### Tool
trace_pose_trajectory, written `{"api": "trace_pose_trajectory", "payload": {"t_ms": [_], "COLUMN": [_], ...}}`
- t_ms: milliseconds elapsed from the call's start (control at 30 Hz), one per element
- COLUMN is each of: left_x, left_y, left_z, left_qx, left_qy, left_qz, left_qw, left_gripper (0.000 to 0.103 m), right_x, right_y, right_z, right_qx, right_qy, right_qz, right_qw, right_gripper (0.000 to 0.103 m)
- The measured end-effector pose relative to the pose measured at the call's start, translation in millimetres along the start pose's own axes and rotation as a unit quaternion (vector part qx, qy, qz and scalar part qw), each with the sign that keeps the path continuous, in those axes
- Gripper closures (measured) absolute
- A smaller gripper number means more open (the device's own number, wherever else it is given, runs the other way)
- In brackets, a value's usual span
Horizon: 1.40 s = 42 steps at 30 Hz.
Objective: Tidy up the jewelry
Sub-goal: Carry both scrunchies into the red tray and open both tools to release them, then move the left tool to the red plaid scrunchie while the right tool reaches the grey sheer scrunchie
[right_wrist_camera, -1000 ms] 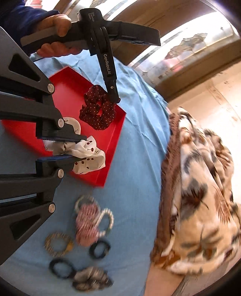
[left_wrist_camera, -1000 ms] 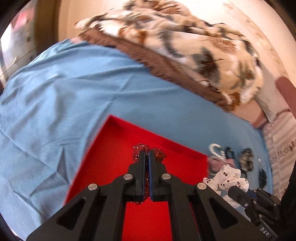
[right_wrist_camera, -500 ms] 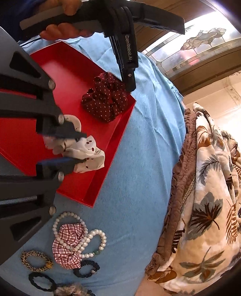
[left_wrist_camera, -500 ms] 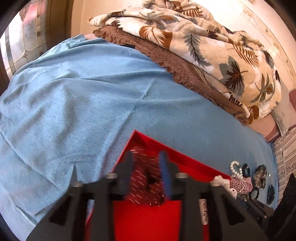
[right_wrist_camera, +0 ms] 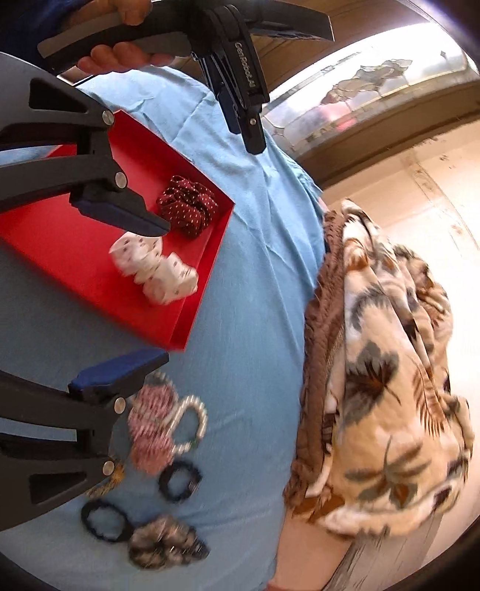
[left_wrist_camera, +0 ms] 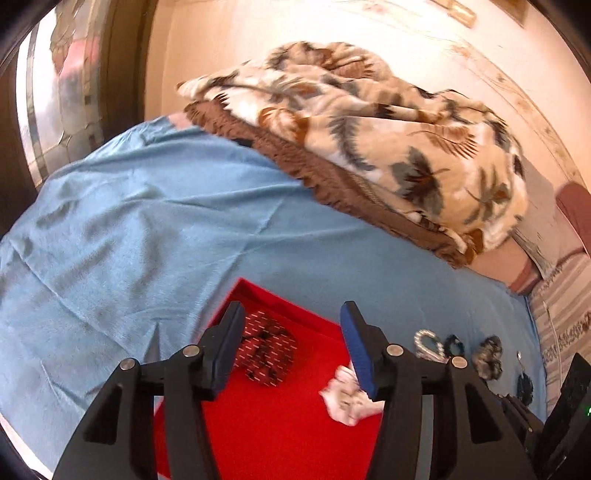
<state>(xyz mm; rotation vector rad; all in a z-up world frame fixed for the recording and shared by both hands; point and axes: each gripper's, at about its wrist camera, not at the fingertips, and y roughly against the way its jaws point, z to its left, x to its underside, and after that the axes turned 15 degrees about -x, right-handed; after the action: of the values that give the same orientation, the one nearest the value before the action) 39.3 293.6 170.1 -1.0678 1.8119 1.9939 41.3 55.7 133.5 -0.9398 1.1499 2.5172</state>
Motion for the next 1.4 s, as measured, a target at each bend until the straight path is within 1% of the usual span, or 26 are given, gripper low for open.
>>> {"api": "trace_pose_trajectory", "payload": {"t_ms": [100,200,300,533,667,833,1033,1233,1400], "left_x": [11.0,23.5,36.1,60.4,75.4,87.5,93.3,100.0,103.9], "left_y": [17.6,29.4,35.0,36.7,28.3,8.3,-31.4,-65.2,-84.9], "left_z": [-21.3,-41.4,-58.2,-102.9,-141.2,-186.8,-239.9,-274.9,-290.3], "left_qx": [0.001,0.004,0.01,0.035,0.042,0.046,0.044,0.04,0.039], "left_qy": [-0.025,-0.049,-0.069,-0.104,-0.141,-0.188,-0.249,-0.302,-0.325], "left_qz": [-0.009,-0.013,-0.008,0.015,0.027,0.034,0.042,0.046,0.056], "left_qw": [0.9997,0.9987,0.9975,0.9939,0.9888,0.9806,0.9665,0.9512,0.9431], "left_gripper": [0.046,0.045,0.045,0.045,0.045,0.045,0.045,0.045,0.045], "right_x": [9.9,23.2,37.1,62.2,66.9,61.5,42.5,22.8,17.1], "right_y": [27.2,53.8,77.7,118.0,129.9,131.4,119.8,100.1,83.6], "right_z": [-13.4,-30.6,-51.3,-102.9,-132.0,-155.9,-184.8,-218.7,-238.5], "right_qx": [0.012,0.033,0.058,0.117,0.141,0.152,0.16,0.169,0.173], "right_qy": [-0.013,-0.028,-0.041,-0.069,-0.092,-0.101,-0.102,-0.104,-0.107], "right_qz": [-0.008,-0.014,-0.018,-0.023,-0.028,-0.032,-0.036,-0.031,-0.018], "right_qw": [1.0,0.999,0.997,0.99,0.985,0.983,0.981,0.98,0.979], "right_gripper": [0.034,0.034,0.033,0.033,0.033,0.033,0.033,0.033,0.033]}}
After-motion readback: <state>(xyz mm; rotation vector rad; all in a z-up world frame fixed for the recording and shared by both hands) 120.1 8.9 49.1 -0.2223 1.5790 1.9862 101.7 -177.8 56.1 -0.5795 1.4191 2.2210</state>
